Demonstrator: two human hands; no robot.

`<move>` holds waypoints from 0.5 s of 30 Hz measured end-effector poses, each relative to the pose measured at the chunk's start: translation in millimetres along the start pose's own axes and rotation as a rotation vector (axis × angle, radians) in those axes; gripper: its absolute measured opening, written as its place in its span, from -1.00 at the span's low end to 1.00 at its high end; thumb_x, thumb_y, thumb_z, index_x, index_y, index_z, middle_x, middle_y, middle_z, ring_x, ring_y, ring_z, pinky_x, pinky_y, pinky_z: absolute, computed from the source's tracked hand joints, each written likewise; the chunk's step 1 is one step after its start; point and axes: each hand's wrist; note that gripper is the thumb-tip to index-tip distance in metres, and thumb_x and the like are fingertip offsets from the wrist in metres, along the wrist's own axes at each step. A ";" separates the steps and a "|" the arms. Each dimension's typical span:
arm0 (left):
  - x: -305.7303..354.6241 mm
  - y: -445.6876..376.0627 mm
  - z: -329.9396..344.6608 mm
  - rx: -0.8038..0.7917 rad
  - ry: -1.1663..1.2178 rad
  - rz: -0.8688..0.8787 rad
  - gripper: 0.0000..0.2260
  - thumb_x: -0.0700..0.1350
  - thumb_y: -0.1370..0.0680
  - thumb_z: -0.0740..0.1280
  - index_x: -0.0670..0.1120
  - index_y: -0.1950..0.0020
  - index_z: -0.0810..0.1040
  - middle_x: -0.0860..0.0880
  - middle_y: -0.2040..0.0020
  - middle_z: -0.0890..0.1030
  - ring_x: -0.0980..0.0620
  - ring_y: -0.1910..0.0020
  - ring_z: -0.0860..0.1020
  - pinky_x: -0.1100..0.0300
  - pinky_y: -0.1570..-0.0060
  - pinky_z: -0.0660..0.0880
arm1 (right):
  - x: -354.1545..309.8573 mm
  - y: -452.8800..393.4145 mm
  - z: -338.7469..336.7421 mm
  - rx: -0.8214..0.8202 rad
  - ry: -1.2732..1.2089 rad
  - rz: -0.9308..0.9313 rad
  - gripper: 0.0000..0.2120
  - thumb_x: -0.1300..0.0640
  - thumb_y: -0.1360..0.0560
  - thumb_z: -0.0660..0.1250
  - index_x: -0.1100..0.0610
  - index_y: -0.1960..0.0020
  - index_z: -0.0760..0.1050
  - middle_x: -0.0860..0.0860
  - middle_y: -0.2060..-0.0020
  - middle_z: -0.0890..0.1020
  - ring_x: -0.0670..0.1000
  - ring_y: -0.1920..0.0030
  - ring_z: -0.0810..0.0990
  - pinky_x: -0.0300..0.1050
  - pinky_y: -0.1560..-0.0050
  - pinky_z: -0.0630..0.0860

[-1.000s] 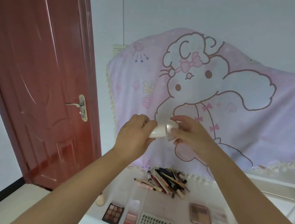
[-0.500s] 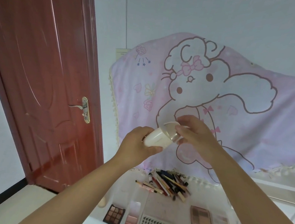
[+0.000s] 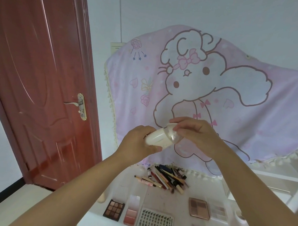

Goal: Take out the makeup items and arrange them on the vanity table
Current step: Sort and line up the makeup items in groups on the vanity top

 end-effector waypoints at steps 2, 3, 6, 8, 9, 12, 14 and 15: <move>-0.6 1.0 1.4 -0.013 0.012 -0.009 -0.65 -0.13 -0.36 0.47 -0.11 -0.11 0.51 0.04 0.10 0.46 0.10 0.12 0.39 0.43 0.20 0.30 | 3.1 1.3 0.3 -0.016 0.010 -0.002 -0.66 0.51 -0.40 0.25 0.07 0.09 0.49 -0.06 0.05 0.58 -0.15 0.09 0.59 -0.29 0.08 0.55; -0.9 1.5 2.2 -0.019 0.020 -0.016 -0.65 -0.13 -0.36 0.47 -0.11 -0.11 0.51 0.04 0.10 0.46 0.10 0.12 0.40 0.43 0.20 0.30 | 5.4 1.4 -0.2 -0.019 0.010 0.007 -0.61 0.52 -0.39 0.26 0.04 0.04 0.45 -0.04 0.05 0.58 -0.08 0.07 0.58 -0.23 0.06 0.54; -3.3 4.8 7.1 -0.063 0.059 -0.037 -0.66 -0.14 -0.37 0.47 -0.12 -0.10 0.51 0.03 0.09 0.48 0.08 0.12 0.41 0.42 0.21 0.33 | 9.7 3.0 -2.6 -0.030 0.007 0.041 -0.61 0.56 -0.37 0.24 0.15 -0.03 0.44 0.03 0.04 0.57 -0.07 0.06 0.58 -0.26 0.11 0.55; -4.8 9.1 13.6 -0.103 0.096 -0.060 -0.68 -0.14 -0.37 0.46 -0.11 -0.08 0.52 0.04 0.11 0.49 0.08 0.14 0.43 0.42 0.24 0.34 | 13.6 7.5 -3.7 -0.042 0.044 0.062 -0.68 0.55 -0.38 0.24 0.25 -0.04 0.47 0.02 0.10 0.59 -0.18 0.15 0.60 -0.35 0.16 0.55; -6.0 11.6 18.3 -0.126 0.113 -0.075 -0.70 -0.14 -0.37 0.46 -0.10 -0.07 0.52 0.04 0.12 0.50 0.09 0.17 0.44 0.44 0.26 0.35 | 16.3 10.6 -4.6 -0.046 0.059 0.065 -0.68 0.54 -0.38 0.23 0.24 -0.03 0.48 -0.01 0.13 0.59 -0.24 0.19 0.60 -0.38 0.17 0.54; -12.7 23.4 41.5 -0.195 0.190 -0.142 -0.77 -0.15 -0.36 0.47 -0.03 0.03 0.52 0.13 0.21 0.51 0.19 0.25 0.46 0.48 0.32 0.40 | 31.4 25.8 -6.5 -0.061 0.078 0.101 -0.64 0.55 -0.39 0.23 0.14 0.03 0.51 -0.04 0.16 0.60 -0.26 0.24 0.58 -0.40 0.16 0.52; -16.9 33.6 61.1 -0.236 0.252 -0.189 -0.79 -0.15 -0.36 0.47 0.08 0.13 0.50 0.18 0.23 0.51 0.24 0.28 0.47 0.50 0.33 0.42 | 47.1 39.1 -9.0 -0.082 0.110 0.156 -0.60 0.56 -0.38 0.22 0.09 0.07 0.51 -0.06 0.16 0.60 -0.26 0.23 0.58 -0.39 0.13 0.52; -18.5 38.7 71.9 -0.257 0.267 -0.200 -0.75 -0.16 -0.36 0.47 0.14 0.16 0.47 0.19 0.24 0.51 0.26 0.28 0.47 0.53 0.33 0.41 | 56.4 46.4 -10.8 -0.092 0.121 0.186 -0.59 0.57 -0.37 0.22 0.07 0.06 0.50 -0.07 0.15 0.59 -0.27 0.22 0.59 -0.40 0.13 0.52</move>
Point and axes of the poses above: each hand's wrist, its own y-axis away from the middle knuckle, its own z-axis out of the palm, x = y × z
